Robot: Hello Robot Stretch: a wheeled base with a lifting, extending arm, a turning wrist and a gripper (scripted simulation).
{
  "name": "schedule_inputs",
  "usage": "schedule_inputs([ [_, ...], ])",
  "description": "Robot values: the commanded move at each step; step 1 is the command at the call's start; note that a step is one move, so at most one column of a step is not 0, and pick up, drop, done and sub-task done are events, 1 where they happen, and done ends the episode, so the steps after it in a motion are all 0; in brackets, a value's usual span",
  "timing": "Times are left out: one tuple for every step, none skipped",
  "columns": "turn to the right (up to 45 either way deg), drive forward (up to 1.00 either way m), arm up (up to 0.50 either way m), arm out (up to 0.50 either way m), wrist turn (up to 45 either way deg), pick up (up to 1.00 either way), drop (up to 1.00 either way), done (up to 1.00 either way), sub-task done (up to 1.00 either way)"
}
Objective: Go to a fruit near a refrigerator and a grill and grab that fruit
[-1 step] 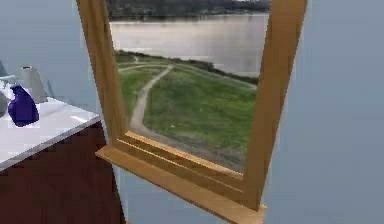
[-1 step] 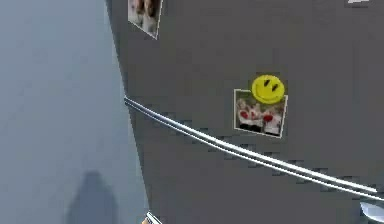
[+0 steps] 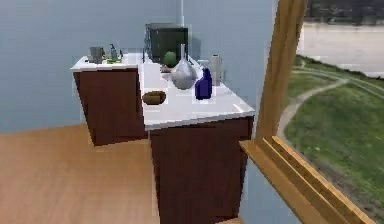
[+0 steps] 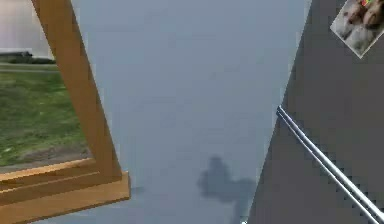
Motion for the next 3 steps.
schedule_inputs([
  [-24.0,0.0,0.0,0.0,0.0,0.0,0.0,0.0,0.0],
  [0.0,0.05,0.0,0.0,0.0,0.0,0.0,0.0,0.0],
  [-45.0,0.0,0.0,0.0,0.0,0.0,0.0,0.0,0.0],
])
